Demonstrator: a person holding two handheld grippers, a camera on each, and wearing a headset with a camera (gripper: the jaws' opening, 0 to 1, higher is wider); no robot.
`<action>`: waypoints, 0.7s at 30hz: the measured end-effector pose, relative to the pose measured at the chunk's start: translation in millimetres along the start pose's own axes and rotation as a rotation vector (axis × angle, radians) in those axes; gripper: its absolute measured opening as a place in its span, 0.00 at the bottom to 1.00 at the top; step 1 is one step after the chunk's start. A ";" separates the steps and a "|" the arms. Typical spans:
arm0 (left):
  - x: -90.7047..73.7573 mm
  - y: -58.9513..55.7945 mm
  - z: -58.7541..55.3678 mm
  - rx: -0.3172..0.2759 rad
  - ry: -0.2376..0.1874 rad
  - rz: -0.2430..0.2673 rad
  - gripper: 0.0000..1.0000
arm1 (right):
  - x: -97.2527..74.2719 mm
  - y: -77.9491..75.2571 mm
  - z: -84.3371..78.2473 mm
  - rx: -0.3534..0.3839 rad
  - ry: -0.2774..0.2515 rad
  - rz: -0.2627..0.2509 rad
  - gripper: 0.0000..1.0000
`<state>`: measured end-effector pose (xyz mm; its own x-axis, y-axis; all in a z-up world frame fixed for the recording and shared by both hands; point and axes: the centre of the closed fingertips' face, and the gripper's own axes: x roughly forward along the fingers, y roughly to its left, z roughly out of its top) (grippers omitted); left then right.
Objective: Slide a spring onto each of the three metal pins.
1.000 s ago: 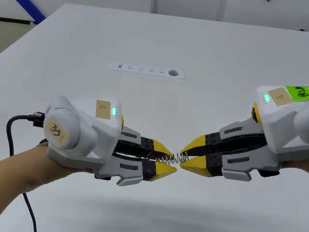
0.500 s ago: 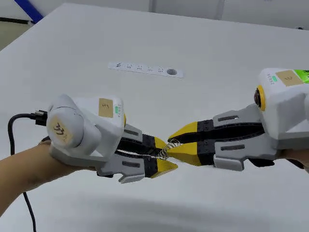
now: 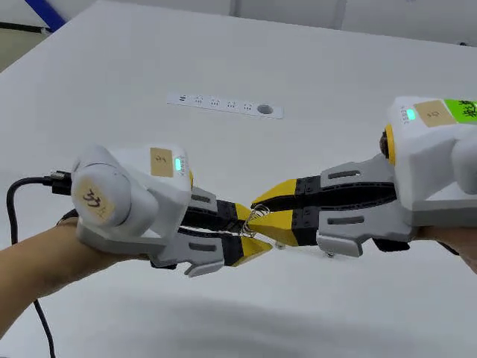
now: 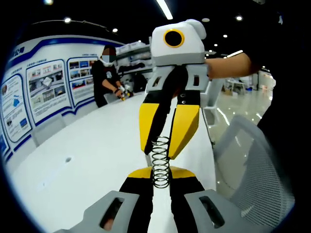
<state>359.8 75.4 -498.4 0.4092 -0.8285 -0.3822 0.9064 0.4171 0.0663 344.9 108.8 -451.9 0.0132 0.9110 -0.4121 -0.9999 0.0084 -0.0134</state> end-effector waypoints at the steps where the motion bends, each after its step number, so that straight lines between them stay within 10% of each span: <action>1: -2.3 2.4 0.3 -0.027 -0.004 0.009 0.12 | -1.2 -2.0 1.8 0.004 -0.007 -0.008 0.11; 16: -43.6 36.3 -21.5 -0.129 -0.004 0.170 0.47 | -25.9 -63.0 -9.2 0.057 0.012 -0.228 0.11; 21: -55.5 49.3 -31.5 -0.056 0.053 0.245 0.56 | -30.8 -84.8 -23.5 0.130 0.013 -0.291 0.11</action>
<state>378.6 153.7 -503.0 0.6085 -0.6803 -0.4085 0.7732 0.6241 0.1125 429.5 70.3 -459.4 0.2981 0.8574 -0.4196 -0.9468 0.3213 -0.0161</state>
